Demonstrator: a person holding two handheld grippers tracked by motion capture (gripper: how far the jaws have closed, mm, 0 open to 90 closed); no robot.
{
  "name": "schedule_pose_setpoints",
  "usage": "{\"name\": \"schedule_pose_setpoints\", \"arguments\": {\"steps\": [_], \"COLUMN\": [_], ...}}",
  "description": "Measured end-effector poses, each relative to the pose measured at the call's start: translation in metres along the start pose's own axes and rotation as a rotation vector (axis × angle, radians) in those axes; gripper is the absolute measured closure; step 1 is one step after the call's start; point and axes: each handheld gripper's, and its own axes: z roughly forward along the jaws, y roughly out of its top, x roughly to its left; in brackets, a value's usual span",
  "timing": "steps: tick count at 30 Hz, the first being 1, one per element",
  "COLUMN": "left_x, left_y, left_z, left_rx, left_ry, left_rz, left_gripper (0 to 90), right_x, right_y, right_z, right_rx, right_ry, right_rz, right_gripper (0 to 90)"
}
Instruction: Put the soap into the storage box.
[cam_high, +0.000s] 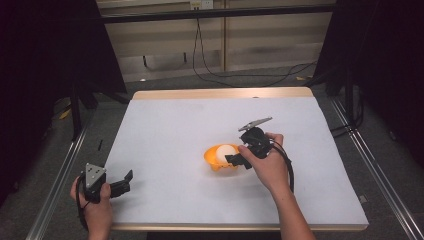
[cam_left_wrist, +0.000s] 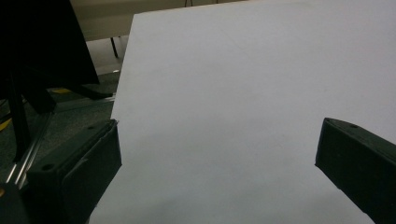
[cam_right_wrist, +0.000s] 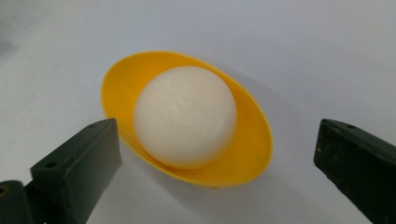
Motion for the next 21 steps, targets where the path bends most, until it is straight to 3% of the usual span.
{"name": "schedule_pose_setpoints", "arguments": {"steps": [9,13,21], "left_x": [-0.001,0.000,-0.002], "left_y": [0.000,0.000,0.000], "left_z": [0.000,0.000,0.000], "left_rx": [-0.001,-0.001,-0.005], "left_ry": [0.000,0.000,0.006], "left_rz": [0.000,0.002,0.005], "left_gripper": [0.0,0.0,0.1], "right_x": [-0.012,-0.019,-0.033], "right_y": [-0.020,-0.034,-0.057], "right_z": [-0.012,-0.020,-0.030], "right_rx": [-0.079,-0.115,-0.145], "right_ry": [-0.022,-0.058,-0.091], "right_rz": [0.000,0.006,0.031], "right_gripper": [0.0,0.0,0.0]}}
